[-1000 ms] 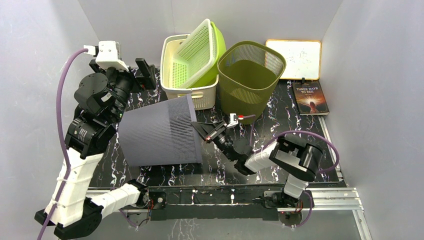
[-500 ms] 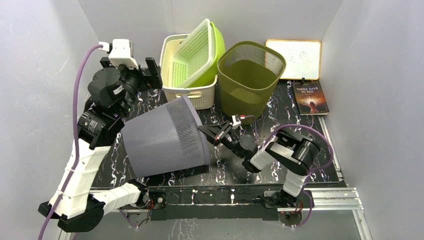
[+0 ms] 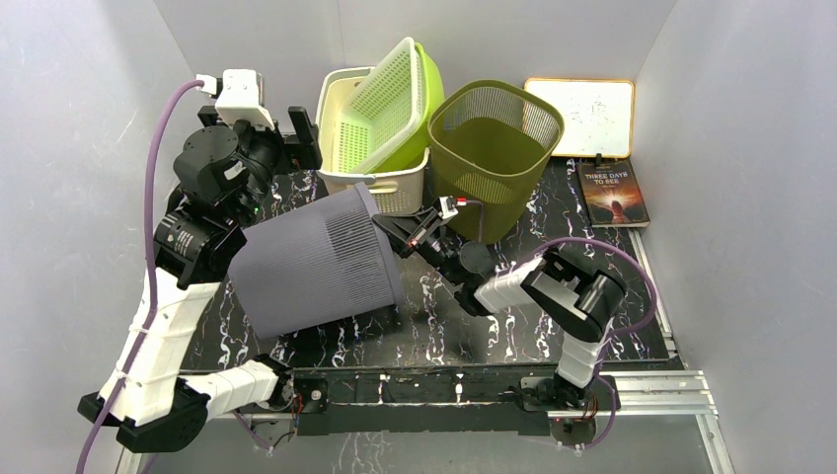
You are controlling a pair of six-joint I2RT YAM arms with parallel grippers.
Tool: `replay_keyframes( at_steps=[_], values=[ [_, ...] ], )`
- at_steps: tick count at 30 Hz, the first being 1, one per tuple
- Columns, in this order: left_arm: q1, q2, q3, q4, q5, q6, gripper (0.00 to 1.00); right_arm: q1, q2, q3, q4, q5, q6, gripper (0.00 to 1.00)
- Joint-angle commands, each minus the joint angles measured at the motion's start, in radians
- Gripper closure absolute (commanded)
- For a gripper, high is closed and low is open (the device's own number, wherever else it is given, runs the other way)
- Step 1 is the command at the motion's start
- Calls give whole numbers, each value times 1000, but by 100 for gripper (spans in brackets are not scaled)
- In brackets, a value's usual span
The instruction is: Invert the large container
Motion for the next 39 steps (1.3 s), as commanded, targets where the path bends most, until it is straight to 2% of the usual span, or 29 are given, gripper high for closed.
replay_keyframes(
  at_steps=[1, 9, 12, 16, 24, 29, 39],
  values=[
    [-4, 5, 49, -6, 7, 16, 2, -1, 33, 131, 338, 54, 144, 100],
    [-5, 2, 50, -22, 0, 16, 2, 80, 200, 342, 340, 99, 254, 100],
    [-5, 2, 56, -34, 1, 16, 2, 85, 240, 353, 340, 122, 281, 100],
    [-5, 1, 66, -48, -11, 30, 2, 70, 225, 214, 340, 158, 284, 100],
    [-4, 3, 53, -51, -7, 32, 2, -50, 114, -117, 340, 185, 277, 100],
    [-4, 2, 27, -33, 4, 20, 2, -105, 75, -195, 339, 147, 248, 100],
    [-5, 4, -12, -22, 21, 0, 2, -122, 108, -313, 337, 125, 185, 100]
  ],
)
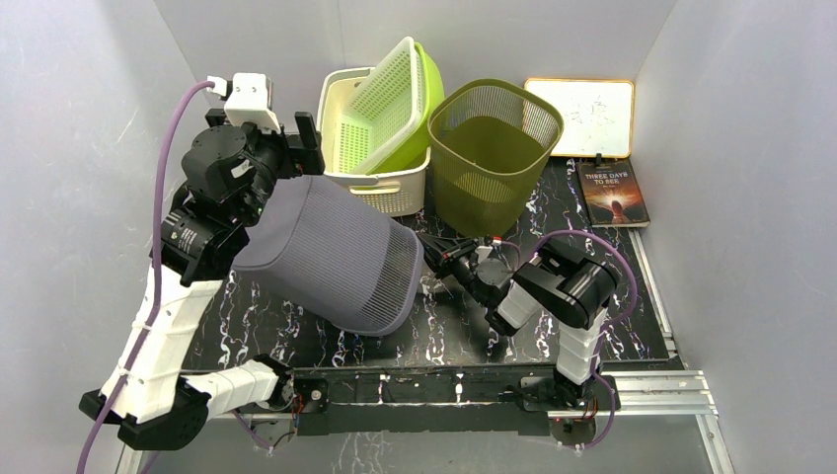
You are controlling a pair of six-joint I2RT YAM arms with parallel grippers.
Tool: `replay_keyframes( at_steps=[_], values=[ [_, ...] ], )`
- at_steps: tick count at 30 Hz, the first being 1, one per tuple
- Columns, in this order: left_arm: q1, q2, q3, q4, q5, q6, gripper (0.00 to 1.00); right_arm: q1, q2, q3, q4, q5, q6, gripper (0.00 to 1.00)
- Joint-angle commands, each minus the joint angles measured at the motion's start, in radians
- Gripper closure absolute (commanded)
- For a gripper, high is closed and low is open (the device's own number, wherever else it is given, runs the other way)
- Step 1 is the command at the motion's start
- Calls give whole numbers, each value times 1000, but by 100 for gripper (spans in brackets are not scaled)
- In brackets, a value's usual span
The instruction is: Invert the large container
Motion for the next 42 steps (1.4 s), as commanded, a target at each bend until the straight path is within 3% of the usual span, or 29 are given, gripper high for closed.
replay_keyframes(
  at_steps=[1, 5, 7, 18, 24, 29, 34, 42],
  values=[
    [-5, -9, -19, 22, 13, -8, 2, -14, 23, -46, 331, -14, -90, 96],
    [-4, -9, -25, 20, 10, -5, 2, -32, 60, -115, 332, -14, -117, 76],
    [-5, -11, -32, 24, 11, -5, 2, -45, 70, -123, 330, -25, -141, 71],
    [-4, -12, -76, 38, 26, -12, 2, -106, 181, -114, 301, -151, -258, 61],
    [-5, -7, -95, 45, 34, -13, 2, -135, 33, -91, -56, -181, -464, 60],
    [-5, -4, -117, 61, 43, -19, 2, -136, -211, 45, -612, -90, -729, 59],
    [-5, 0, -138, 78, 54, -25, 2, -133, -355, 178, -1052, 88, -934, 56],
    [-4, 18, -121, 67, 74, -28, 2, -92, -539, 205, -1364, 215, -1066, 56]
  ],
)
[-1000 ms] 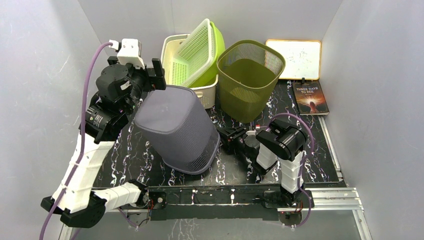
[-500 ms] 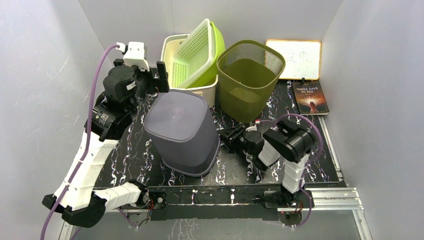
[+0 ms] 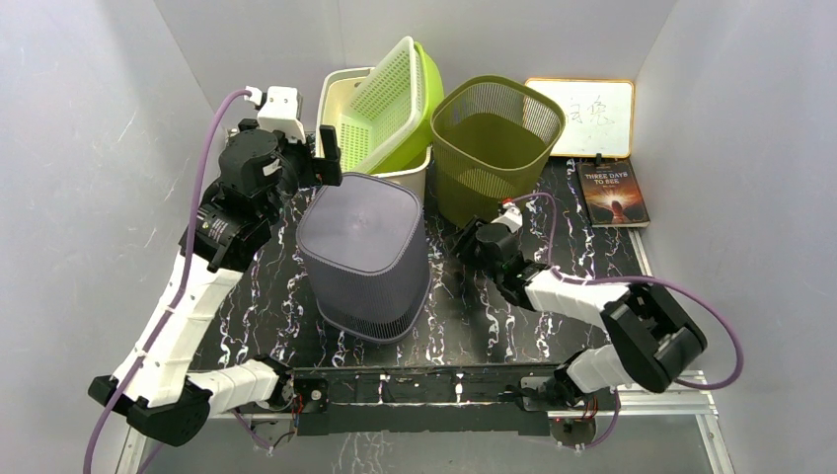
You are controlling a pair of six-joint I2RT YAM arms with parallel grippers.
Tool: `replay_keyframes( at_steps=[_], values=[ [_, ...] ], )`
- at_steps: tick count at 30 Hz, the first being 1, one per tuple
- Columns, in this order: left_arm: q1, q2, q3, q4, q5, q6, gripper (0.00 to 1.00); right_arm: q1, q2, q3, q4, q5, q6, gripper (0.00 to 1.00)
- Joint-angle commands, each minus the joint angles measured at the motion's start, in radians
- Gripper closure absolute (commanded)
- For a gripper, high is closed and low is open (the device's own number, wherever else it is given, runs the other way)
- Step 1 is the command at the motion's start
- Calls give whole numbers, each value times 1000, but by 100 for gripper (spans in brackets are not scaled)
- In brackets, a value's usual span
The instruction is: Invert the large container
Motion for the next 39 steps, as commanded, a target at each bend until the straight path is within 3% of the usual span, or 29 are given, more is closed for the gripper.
replay_keyframes(
  at_steps=[1, 7, 13, 22, 31, 35, 39],
  values=[
    [-5, 7, 38, 5, 25, -2, 2, 40, -111, 31, -286, 111, -134, 55],
    [-4, 30, 103, -45, 62, -6, 2, 187, -223, 49, -442, 182, -181, 53],
    [-5, 43, 154, -70, 156, -40, 2, 298, -114, 135, -415, 145, -220, 49],
    [-5, 36, 178, -88, 277, -36, 2, 342, 186, 309, -157, -13, -219, 45],
    [-5, 8, 124, -89, 248, -2, 2, 350, 616, 758, 35, -182, -184, 43],
    [-6, -8, 86, -78, 235, 6, 1, 350, 799, 956, 110, -219, -140, 37],
    [-5, -16, 49, -83, 215, 14, 2, 352, 871, 1045, 168, -212, -131, 32]
  ],
)
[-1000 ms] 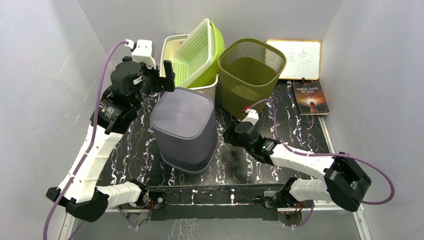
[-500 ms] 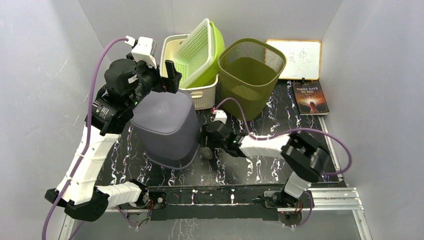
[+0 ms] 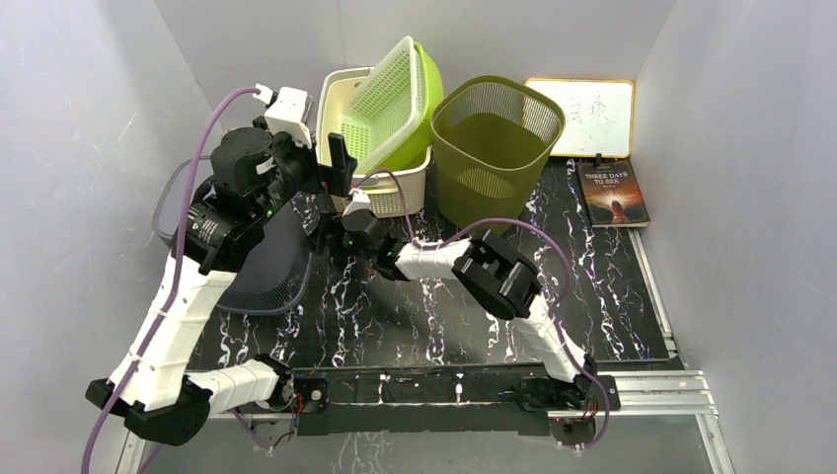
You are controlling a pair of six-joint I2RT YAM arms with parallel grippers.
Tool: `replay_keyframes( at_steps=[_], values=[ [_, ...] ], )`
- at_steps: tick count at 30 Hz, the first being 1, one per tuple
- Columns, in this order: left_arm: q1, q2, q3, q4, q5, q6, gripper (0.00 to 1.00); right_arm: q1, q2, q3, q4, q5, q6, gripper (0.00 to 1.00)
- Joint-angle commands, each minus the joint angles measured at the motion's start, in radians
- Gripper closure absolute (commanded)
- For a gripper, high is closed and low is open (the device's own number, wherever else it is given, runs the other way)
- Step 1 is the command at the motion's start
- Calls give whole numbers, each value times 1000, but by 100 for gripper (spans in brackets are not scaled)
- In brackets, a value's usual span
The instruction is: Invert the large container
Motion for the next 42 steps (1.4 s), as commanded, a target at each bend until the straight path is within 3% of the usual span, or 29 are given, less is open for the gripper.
replay_keyframes(
  at_steps=[1, 6, 14, 21, 26, 30, 36, 42],
  values=[
    [-4, -22, -29, -9, -28, 20, 2, 7, 20, 77, 163, -17, 21, 32],
    [-5, -11, -1, -89, -46, 5, 2, 6, -115, -33, 109, 36, -58, 31],
    [-5, -42, 53, -282, -122, -168, 4, 6, -382, -229, -51, 128, -195, 30],
    [-6, -61, 172, -542, -395, -314, 7, 7, -509, -323, -135, 121, -295, 30],
    [-4, -140, 101, -625, -654, -485, 5, 6, -564, -366, -175, 94, -322, 29],
    [-4, -198, 47, -695, -749, -614, 4, 6, -607, -421, -168, 81, -325, 29],
    [-4, -228, 10, -794, -805, -738, 3, 7, -646, -470, -151, 75, -320, 27],
    [-4, -343, -191, -609, -751, -695, 2, 7, -672, -465, -181, 61, -330, 26]
  ],
)
